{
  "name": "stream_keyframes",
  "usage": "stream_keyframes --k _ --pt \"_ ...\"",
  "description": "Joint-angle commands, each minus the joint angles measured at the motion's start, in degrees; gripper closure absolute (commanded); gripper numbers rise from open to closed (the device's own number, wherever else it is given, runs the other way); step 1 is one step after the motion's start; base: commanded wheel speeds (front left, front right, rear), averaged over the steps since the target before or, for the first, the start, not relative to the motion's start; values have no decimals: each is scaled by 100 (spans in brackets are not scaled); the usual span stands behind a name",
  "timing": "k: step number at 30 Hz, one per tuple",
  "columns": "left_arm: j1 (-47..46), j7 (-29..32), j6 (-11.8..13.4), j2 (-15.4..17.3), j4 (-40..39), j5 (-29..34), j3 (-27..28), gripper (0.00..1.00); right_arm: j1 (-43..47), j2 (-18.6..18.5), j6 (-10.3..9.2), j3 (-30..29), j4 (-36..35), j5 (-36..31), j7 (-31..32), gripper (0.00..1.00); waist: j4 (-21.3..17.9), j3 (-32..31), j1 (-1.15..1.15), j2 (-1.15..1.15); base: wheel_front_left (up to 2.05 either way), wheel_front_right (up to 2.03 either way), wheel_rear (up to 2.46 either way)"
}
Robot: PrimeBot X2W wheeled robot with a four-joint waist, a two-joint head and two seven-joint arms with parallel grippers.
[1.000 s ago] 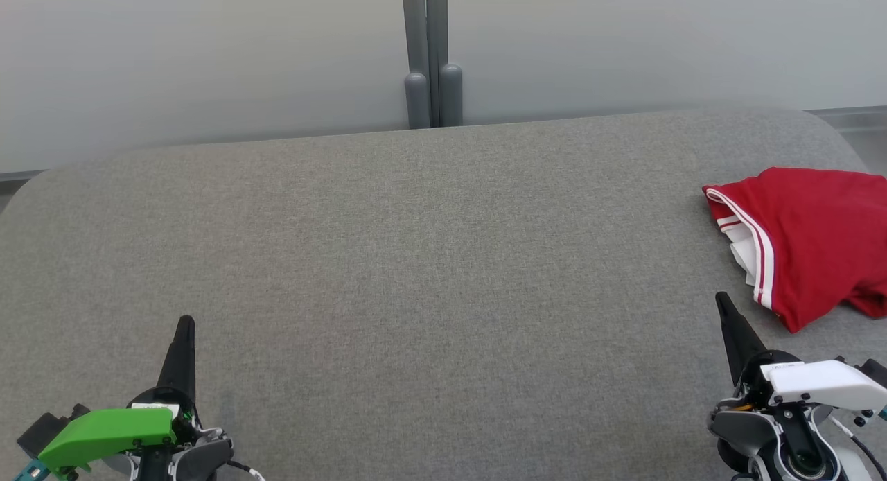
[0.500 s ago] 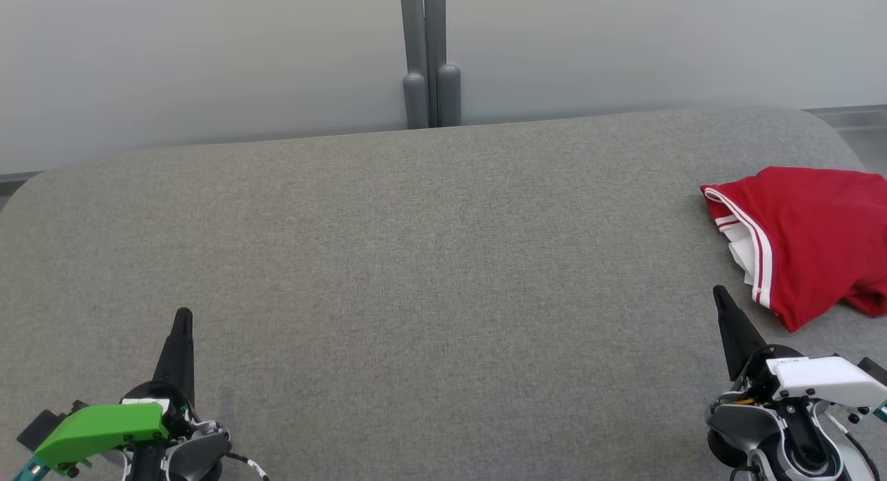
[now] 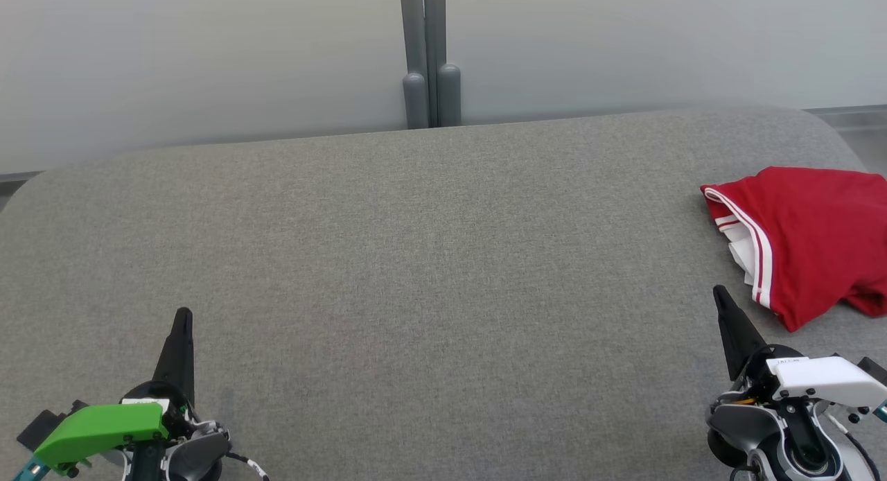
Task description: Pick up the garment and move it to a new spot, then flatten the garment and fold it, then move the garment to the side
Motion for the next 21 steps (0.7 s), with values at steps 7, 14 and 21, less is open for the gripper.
stream_keyframes --k 7,14,21 --pt "-82 11 2 42 -17 -6 13 100 -52 -25 2 4 -23 40 31 100 0 0 0 0 0 0 0" --pt "-82 11 2 42 -17 -6 13 100 -52 -25 2 4 -24 40 30 100 0 0 0 0 0 0 0" --pt "-82 10 2 42 -17 -6 13 100 -52 -25 2 4 -24 41 30 100 0 0 0 0 0 0 0"
